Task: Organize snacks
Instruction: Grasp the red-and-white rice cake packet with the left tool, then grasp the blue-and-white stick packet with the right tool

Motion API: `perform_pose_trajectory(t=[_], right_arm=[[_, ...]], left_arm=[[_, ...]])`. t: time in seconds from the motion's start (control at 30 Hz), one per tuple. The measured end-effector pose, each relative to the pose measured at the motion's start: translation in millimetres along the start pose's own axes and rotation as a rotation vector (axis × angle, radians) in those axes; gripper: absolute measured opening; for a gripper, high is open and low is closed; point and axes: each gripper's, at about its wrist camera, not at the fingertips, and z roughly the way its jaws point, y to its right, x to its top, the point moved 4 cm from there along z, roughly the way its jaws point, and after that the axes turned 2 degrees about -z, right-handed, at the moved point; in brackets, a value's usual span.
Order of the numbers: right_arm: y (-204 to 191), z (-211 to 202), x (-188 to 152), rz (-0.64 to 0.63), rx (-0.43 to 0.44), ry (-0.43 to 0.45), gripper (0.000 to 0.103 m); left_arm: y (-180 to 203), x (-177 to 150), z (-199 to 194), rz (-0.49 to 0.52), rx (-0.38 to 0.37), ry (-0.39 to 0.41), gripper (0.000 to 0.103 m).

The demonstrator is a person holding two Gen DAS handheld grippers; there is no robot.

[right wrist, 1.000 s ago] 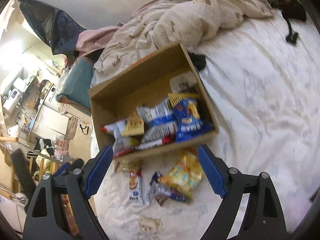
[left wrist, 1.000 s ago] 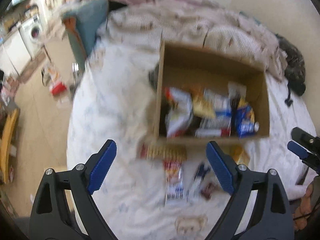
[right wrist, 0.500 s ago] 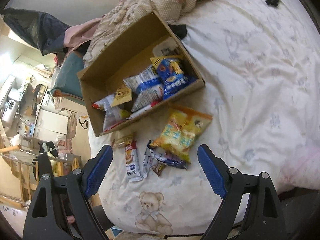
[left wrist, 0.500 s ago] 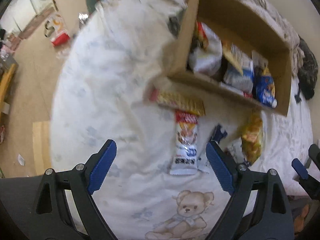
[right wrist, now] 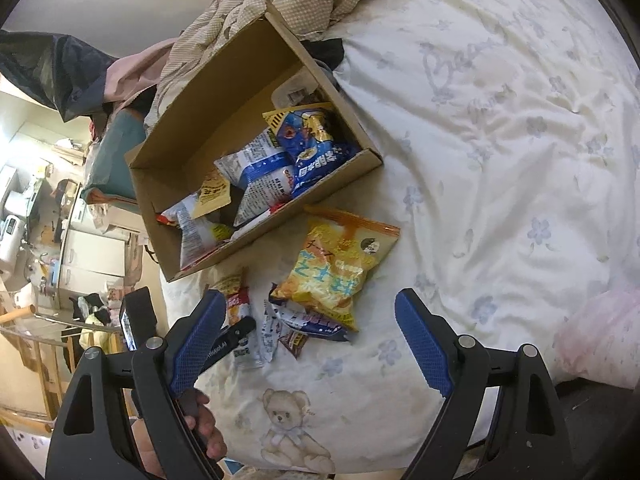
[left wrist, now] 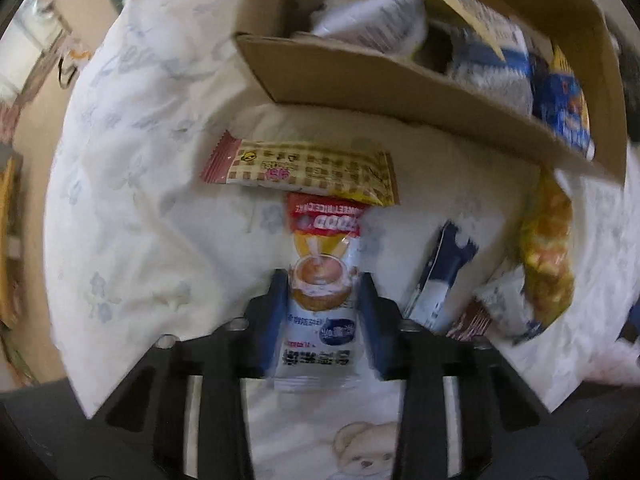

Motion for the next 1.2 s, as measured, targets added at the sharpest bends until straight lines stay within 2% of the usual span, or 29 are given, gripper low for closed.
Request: perform_pose_trajectory(t=[0.13,0.33,0.53,0.77,0.9,1.03,1.2], right_arm=[[-2.8,9.0,-2.5,-0.005,0.003,-0.032,0.089],[-10.6,10.1,-4.9,-0.040,0.000,-0.034,0.089],[-2.4,10.1,-6.3,0.002,0.018,-0.052,0.089],[0.4,35.7,-21.6,0.081,0.061,-0.162,0.089],[-0.1,63.6,-35.2,0.134,0.042,-0.219,0.099],[-3.4,86.5,-38.6,0.165,0.024,-0.249,0.100],[-6.9,106.6,-36.8,0.185,-0.075,-0.233,0.101]], left_arm=[[-3.5,-10.5,-5.6,-0.033,-0.054,-0.039,0.029],[-8.7,-35.6,-29.1,-0.015,-0.074,-0.040,0.029],[-20.3,-39.3,-76.9,-0.034,-0.107,0.044,0.029],[-43.1,-36.0,-126.2,-0.019,-0.097,0.178,0.029],[-45.5,-32.6,-120.9,-0.059,-0.117,0.189,0.029],[-45.3,-25.3,-108.9,-0.132,-0.175,0.134,0.029],[-40.4,-23.7,-110.6,-0.128,-0.184,0.144,0.029]])
